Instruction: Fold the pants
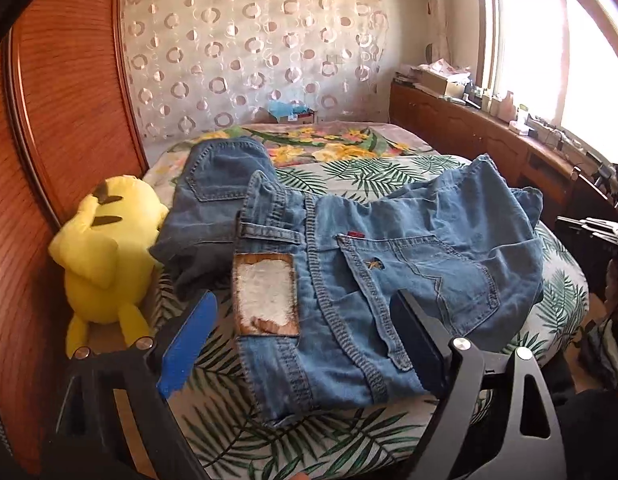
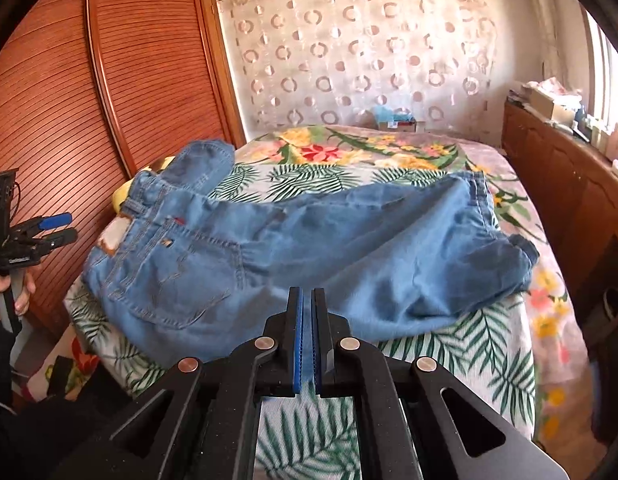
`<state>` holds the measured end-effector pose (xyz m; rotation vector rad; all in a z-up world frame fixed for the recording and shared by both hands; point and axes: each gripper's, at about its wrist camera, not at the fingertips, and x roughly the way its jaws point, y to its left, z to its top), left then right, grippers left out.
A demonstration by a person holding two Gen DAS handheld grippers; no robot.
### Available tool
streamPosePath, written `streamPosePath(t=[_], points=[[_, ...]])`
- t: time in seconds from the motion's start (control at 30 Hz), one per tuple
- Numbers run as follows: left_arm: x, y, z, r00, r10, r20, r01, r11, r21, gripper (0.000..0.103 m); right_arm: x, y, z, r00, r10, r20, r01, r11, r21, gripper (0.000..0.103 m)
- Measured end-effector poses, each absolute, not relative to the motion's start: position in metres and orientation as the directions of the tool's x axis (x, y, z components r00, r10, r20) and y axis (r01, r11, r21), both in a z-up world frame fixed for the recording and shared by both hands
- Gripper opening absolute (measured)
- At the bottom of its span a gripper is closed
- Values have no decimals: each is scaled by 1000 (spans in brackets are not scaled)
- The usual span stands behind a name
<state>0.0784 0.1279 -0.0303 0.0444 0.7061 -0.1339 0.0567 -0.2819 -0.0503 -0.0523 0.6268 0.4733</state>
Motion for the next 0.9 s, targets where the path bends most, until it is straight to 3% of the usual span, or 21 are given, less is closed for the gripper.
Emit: streamPosePath(t=[0.13,0.27,0.53,0.9], points=[[99,126,-36,745,-109,-658,144,990,-1,89,79,-272,-60,710,417,-567,-444,890,98,10],[123,127,-39,742,-110,-661,150,989,4,89,103,-254,-79,709,404,-578,-444,893,79,44],[154,125,-46,731,-91,-676,146,989,25,89,136,-235,-111,695,326,-641,-430,903,-7,50],[176,127,-56,713,-60,-698,137,989,55,89,154,-236,-117,647,347,-679,-435,899,45,54]])
